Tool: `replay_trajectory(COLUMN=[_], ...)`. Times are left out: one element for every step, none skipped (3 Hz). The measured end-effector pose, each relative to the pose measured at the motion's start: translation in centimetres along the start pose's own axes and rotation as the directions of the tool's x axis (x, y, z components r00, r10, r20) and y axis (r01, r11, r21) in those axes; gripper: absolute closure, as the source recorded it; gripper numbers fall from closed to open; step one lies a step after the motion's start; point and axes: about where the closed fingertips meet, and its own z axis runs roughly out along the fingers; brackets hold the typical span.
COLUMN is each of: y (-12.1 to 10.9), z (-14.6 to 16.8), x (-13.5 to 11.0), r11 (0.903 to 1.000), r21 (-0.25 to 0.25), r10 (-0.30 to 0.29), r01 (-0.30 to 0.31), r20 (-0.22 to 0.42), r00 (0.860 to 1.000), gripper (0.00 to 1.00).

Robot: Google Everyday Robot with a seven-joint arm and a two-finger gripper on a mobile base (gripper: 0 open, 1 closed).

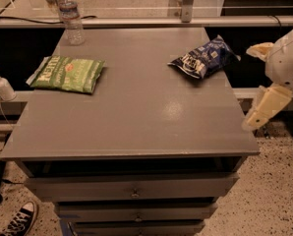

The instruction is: Move blue chip bag near green jalapeno chip bag

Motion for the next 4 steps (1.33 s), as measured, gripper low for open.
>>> replay_trajectory(y=[-5.9,-12.1,-17.3,-20.6], z=[4.2,7.9,11.0,13.6], x=[0.3,0.2,0.0,-0.1], r11=[0.9945,0.9826,0.9756,0.9716], r21=[0.105,0.186,0.213,0.203], r10=[-0.015,-0.020,0.014,0.081], r01=[0.006,-0.008,-0.054,-0.122], r20=[0.090,0.150,0.184,0.197], r00=[0.996,0.989,0.983,0.977], gripper=[0.00,0.00,0.00,0.18])
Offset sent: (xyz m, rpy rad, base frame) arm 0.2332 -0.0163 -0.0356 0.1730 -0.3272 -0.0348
